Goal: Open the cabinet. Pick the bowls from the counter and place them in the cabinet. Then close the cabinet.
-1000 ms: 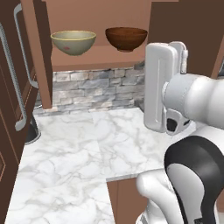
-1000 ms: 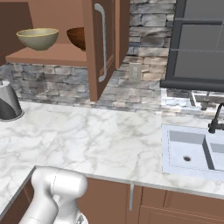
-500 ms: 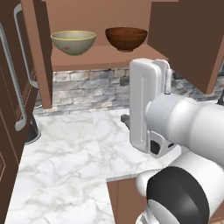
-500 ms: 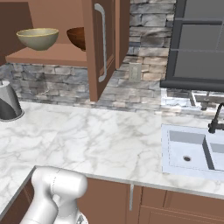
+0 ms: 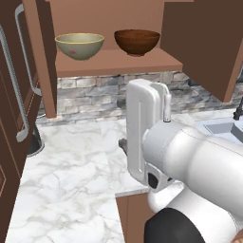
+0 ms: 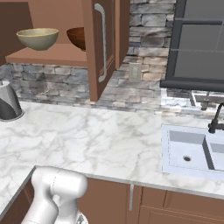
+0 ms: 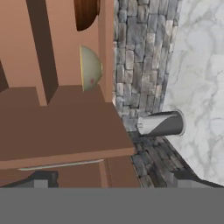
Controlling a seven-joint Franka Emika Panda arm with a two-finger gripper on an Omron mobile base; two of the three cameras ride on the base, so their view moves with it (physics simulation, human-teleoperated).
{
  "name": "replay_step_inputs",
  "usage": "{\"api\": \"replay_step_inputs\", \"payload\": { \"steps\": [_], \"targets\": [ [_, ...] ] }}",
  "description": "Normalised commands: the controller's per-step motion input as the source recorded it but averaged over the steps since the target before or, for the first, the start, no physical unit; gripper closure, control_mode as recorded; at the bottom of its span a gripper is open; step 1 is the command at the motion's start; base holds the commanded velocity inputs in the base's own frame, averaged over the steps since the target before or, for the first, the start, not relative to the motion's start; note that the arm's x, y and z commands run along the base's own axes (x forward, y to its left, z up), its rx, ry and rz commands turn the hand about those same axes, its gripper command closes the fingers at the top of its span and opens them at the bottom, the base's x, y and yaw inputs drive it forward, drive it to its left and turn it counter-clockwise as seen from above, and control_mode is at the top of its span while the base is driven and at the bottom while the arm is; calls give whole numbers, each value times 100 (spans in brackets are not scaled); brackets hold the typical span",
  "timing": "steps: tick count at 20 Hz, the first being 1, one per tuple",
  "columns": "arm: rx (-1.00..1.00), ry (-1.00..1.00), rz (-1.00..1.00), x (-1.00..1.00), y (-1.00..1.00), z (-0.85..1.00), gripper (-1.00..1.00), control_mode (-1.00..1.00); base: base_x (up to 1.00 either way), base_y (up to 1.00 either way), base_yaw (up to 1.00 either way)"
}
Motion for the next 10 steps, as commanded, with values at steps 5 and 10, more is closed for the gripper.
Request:
{"api": "replay_step_inputs", "payload": {
  "steps": [5,10],
  "targets": [
    [0,0,0,-13,20,-9,-100,-100,0,0,0],
    [0,0,0,0,41,-8,-100,-100,0,0,0]
  ]
}}
